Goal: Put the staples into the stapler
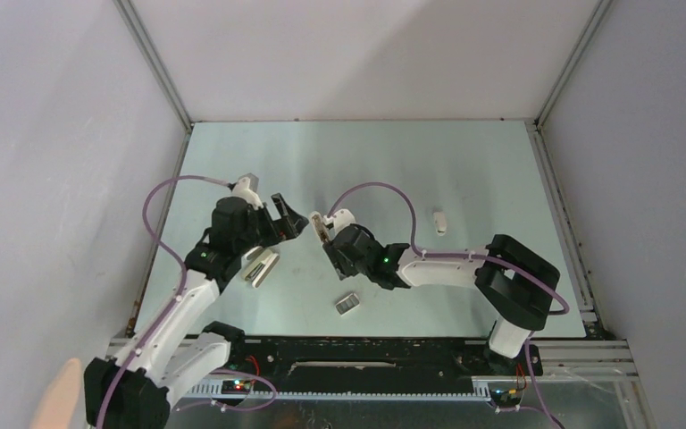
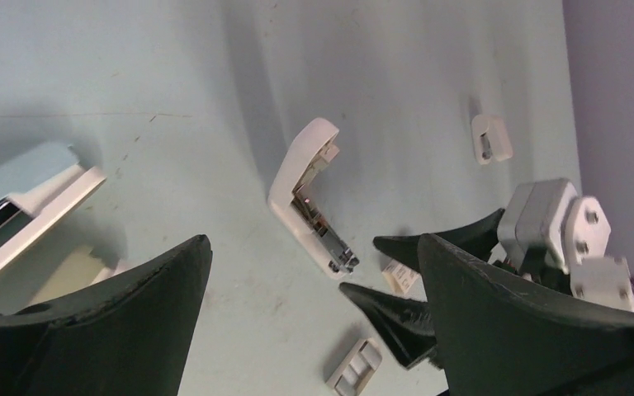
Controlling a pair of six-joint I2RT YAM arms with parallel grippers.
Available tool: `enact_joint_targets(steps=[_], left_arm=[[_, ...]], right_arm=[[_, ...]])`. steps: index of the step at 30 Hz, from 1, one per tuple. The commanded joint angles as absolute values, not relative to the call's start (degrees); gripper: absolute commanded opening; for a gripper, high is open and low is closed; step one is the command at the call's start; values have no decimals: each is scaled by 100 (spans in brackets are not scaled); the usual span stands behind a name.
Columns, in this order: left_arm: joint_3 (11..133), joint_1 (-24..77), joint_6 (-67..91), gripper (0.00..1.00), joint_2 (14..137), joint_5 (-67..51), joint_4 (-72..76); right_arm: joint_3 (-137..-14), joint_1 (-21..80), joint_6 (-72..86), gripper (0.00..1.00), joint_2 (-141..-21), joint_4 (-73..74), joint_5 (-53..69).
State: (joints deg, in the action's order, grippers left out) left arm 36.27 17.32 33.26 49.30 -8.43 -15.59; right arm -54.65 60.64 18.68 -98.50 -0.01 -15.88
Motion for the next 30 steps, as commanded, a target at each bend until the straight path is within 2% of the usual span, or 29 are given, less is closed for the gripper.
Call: enact_joint_targets(steps=[1, 7, 18, 22, 27, 30], left_arm=[[3802, 1696, 3681, 98, 5359, -1094, -678], [4134, 1697, 3706, 96, 6052, -1053, -439], [4555, 1697, 3864, 83, 7326, -1248, 101], [4654, 1696, 3922, 72, 7708, -1375, 284], [4692, 1701, 4078, 52, 8051, -1655, 484], [4598, 1746, 4188, 44, 8157, -1915, 607]], right_arm=[[-5449, 6086, 1724, 53, -9997, -724, -1738], [-5399, 6056, 1659, 43, -10185, -889, -1720], [-5208, 6056, 1634, 24, -10243, -1093, -1793], [-5182, 6056, 1600, 19, -10243, -1123, -1843], [-5133, 6054, 1595, 18, -10255, -1199, -1861], [-5133, 6055, 1597, 17, -10269, -1232, -1881]])
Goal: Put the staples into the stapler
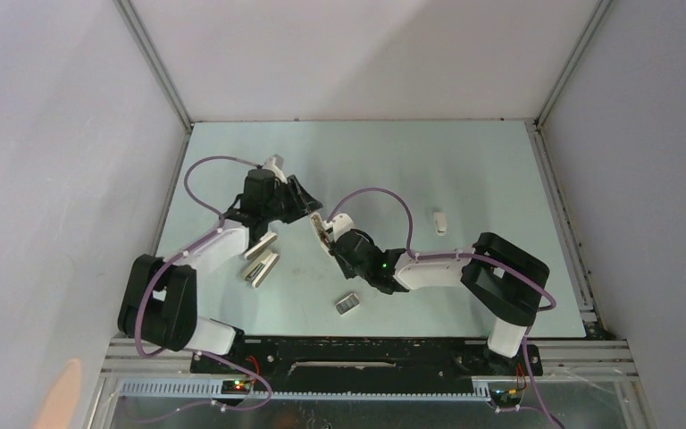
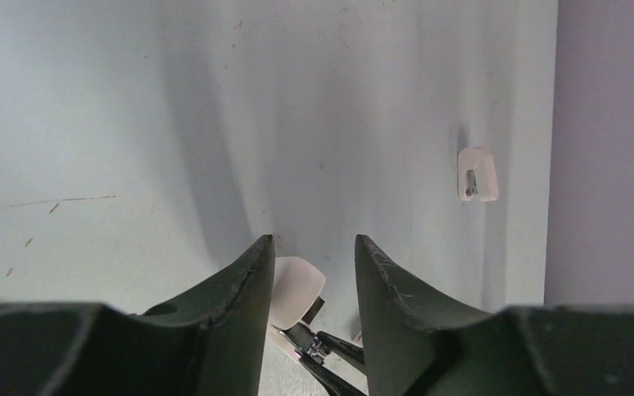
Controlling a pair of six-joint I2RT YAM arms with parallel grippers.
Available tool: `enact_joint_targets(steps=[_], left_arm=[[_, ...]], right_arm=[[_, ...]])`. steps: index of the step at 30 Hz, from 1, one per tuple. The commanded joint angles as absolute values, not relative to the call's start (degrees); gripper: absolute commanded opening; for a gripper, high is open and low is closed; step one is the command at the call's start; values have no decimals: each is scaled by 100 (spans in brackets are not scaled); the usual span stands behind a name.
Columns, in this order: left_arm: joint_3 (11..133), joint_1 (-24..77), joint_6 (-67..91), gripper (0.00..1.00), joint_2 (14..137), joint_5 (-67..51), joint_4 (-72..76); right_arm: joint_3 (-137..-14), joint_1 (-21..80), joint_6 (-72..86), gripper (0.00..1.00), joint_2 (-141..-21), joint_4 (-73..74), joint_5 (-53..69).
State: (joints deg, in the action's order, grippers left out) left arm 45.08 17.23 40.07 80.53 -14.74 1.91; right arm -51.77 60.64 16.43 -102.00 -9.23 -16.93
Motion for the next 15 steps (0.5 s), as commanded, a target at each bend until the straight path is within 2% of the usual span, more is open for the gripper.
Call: enact_joint_targets(steps=[1, 15], left_arm=[[4554, 1784, 4206, 42, 8155, -1964, 629], [3602, 2586, 4491, 42, 7334, -1872, 822]], right_arm=[[-5133, 6056, 1598, 17, -10274, -1242, -1884], [-4891, 6045, 1662, 17, -10064, -1577, -1929]])
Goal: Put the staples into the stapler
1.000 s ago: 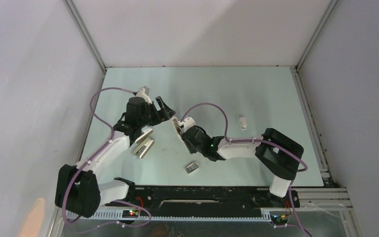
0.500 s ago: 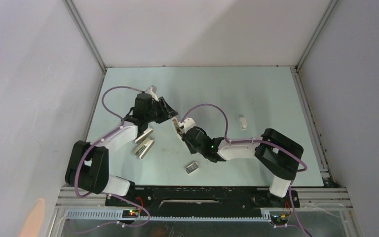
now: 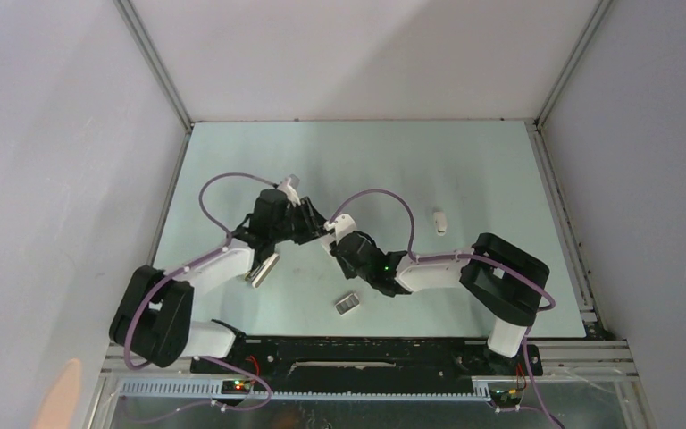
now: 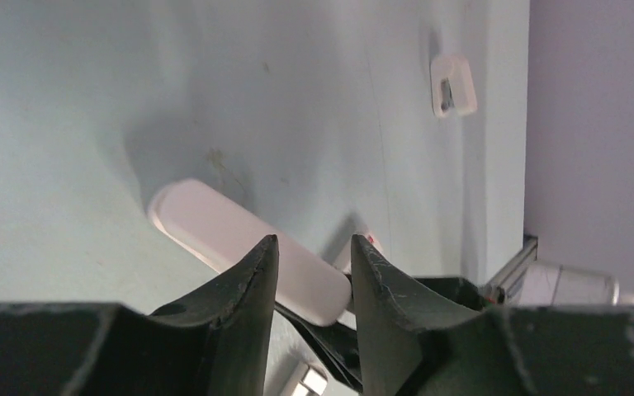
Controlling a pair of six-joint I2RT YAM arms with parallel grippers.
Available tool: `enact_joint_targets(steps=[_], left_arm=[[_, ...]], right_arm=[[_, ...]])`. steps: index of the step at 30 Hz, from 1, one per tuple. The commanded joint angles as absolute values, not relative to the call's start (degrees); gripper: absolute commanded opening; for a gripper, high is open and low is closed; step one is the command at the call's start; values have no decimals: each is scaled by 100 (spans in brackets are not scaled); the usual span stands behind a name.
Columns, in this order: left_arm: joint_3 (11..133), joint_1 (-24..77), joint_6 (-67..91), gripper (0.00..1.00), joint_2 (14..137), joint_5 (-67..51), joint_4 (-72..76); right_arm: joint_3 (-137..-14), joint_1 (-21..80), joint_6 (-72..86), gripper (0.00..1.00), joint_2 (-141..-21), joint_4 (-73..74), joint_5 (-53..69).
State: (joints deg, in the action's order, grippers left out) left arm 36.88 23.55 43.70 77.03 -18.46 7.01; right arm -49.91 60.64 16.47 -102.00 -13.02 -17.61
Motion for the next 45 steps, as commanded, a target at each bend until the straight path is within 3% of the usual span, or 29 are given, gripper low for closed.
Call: enact_joint_targets(steps=[1, 10, 16, 21, 23, 29, 38, 45], left_arm=[[3540, 2597, 4524, 42, 7264, -1852, 838], [3722, 2593, 4074, 56, 5864, -902, -362], [3980, 2534, 3587, 77, 4736, -128, -1429], [4355, 2506, 2923, 97, 3720, 725, -2572], [4521, 2505, 2642, 100, 3360, 1092, -2967], [4772, 2505, 1773, 100, 2435, 1643, -3453], [4218, 2505, 1110, 100, 1618, 1523, -2989], [4091, 2446, 965, 100, 1762, 1281, -2988]], right_arm=[[-4881, 6058, 1669, 19, -10006, -1548, -1958], [-4852, 6299, 1792, 45, -9268, -779, -2198], [-4976, 6365, 2071, 63, -8657, 227, -1971], [-5712, 6228, 2268, 65, -8596, 1536, -1800], [-6103, 6137, 2305, 66, -8720, 1950, -1627], [-7169, 5964, 2264, 66, -9459, 2967, -1408], [-8916, 5867, 1895, 65, -10980, 4416, -1392], [-9632, 5828, 1789, 55, -11877, 4745, -1355]])
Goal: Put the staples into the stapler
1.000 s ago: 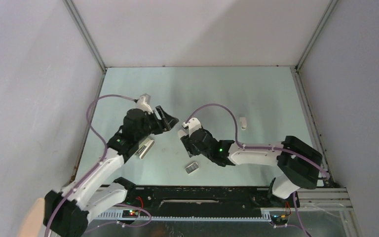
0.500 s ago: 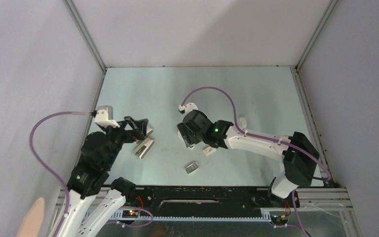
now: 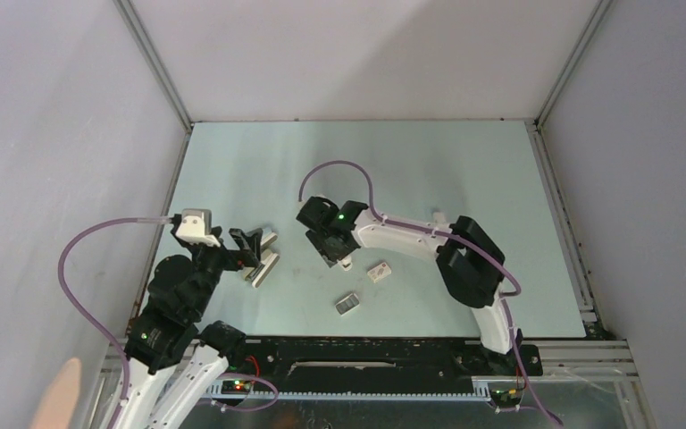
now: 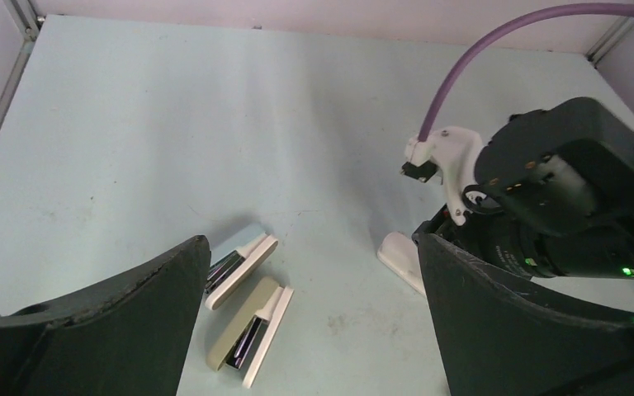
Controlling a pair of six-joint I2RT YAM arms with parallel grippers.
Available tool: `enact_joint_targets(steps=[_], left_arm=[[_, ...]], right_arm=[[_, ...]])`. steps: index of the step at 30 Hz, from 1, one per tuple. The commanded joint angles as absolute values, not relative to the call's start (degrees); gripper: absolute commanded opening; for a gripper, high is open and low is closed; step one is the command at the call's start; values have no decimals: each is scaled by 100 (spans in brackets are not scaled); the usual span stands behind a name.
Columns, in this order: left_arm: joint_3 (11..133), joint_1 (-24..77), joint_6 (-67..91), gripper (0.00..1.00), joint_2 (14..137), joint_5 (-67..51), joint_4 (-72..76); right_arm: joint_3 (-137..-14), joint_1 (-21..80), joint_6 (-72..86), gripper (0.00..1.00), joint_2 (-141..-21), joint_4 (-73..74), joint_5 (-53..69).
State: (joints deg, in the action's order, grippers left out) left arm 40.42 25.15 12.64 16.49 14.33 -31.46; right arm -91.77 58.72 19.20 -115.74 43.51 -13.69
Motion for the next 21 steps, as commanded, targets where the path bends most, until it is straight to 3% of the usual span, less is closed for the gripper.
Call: enact_joint_targets(steps=[1, 10, 21], left_arm=[[4083, 2436, 954, 100, 1773, 1255, -2988], [4028, 2269, 936, 100, 1698, 1003, -2949], [4001, 2171, 958, 100, 1699, 930, -2951]], right_arm=[[-9692, 5811, 1786, 52, -11961, 4747, -1342], [-9716, 5729, 1826, 17, -12510, 4549, -1313], [-9403, 5639, 2090, 6, -12683, 4262, -1301]])
